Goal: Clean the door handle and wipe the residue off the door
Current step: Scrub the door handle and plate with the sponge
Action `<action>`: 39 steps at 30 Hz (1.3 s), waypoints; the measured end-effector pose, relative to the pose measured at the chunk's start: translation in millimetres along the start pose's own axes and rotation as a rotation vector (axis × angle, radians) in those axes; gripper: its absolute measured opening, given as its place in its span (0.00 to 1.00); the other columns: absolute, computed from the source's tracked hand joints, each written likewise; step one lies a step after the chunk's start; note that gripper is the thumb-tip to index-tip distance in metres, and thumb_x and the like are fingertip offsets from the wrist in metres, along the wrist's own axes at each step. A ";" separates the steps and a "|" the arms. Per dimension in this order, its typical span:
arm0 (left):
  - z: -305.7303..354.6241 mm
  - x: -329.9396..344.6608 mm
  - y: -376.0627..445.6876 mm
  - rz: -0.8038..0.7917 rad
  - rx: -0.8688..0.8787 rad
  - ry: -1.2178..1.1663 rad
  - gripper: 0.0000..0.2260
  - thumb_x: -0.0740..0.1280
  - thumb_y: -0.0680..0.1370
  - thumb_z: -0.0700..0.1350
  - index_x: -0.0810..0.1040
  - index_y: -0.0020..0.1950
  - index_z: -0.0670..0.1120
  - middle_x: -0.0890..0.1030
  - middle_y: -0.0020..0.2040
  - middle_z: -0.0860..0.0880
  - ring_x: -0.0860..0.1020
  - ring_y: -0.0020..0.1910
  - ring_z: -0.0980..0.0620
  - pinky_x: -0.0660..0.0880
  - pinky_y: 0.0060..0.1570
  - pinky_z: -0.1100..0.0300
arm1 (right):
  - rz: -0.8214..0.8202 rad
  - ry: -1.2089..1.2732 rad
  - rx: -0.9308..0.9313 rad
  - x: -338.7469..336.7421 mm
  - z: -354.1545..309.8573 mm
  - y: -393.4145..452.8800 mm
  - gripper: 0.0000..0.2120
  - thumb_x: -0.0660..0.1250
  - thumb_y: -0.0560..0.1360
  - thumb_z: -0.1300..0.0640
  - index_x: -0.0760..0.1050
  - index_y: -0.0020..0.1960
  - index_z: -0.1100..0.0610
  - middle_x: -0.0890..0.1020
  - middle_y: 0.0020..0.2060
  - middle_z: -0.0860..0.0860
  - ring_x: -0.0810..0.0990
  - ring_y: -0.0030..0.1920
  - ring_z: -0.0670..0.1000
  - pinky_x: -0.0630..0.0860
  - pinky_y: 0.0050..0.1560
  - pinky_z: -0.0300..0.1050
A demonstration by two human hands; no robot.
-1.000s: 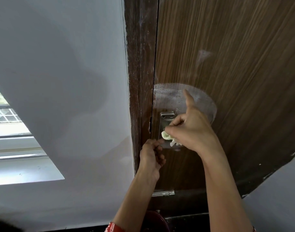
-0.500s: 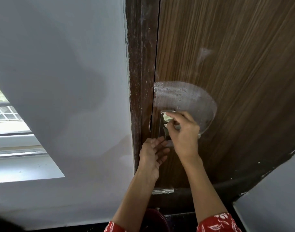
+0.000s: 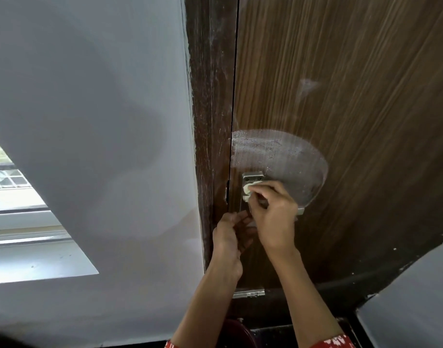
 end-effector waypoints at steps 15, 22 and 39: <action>-0.3 10.8 0.7 0.139 0.122 -0.068 0.13 0.58 0.80 0.44 0.83 0.48 0.46 0.85 0.45 0.46 0.82 0.46 0.48 0.74 0.54 0.51 | -0.326 -0.118 0.236 -22.4 -11.2 0.5 0.06 0.68 0.74 0.59 0.81 0.50 0.54 0.82 0.44 0.48 0.78 0.38 0.36 0.69 0.35 0.21; -3.1 16.8 -2.2 0.139 0.265 0.002 0.13 0.59 0.80 0.44 0.84 0.47 0.47 0.85 0.44 0.47 0.81 0.51 0.45 0.74 0.55 0.51 | -0.063 -0.215 0.258 -34.2 9.3 -16.0 0.05 0.70 0.71 0.62 0.80 0.47 0.58 0.80 0.44 0.54 0.78 0.41 0.46 0.67 0.40 0.25; -5.1 13.4 -10.0 0.102 0.402 0.174 0.13 0.59 0.81 0.47 0.83 0.47 0.51 0.85 0.41 0.55 0.81 0.45 0.59 0.75 0.45 0.66 | 0.549 1.037 1.239 22.2 -1.0 -54.1 0.12 0.60 0.76 0.68 0.75 0.54 0.55 0.78 0.54 0.58 0.78 0.53 0.58 0.76 0.53 0.51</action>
Point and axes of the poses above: each hand's wrist, its own y-axis towards the middle knuckle, its own x-axis out of the palm, z = x × y, the point moved 1 cm from there along y, towards the middle knuckle
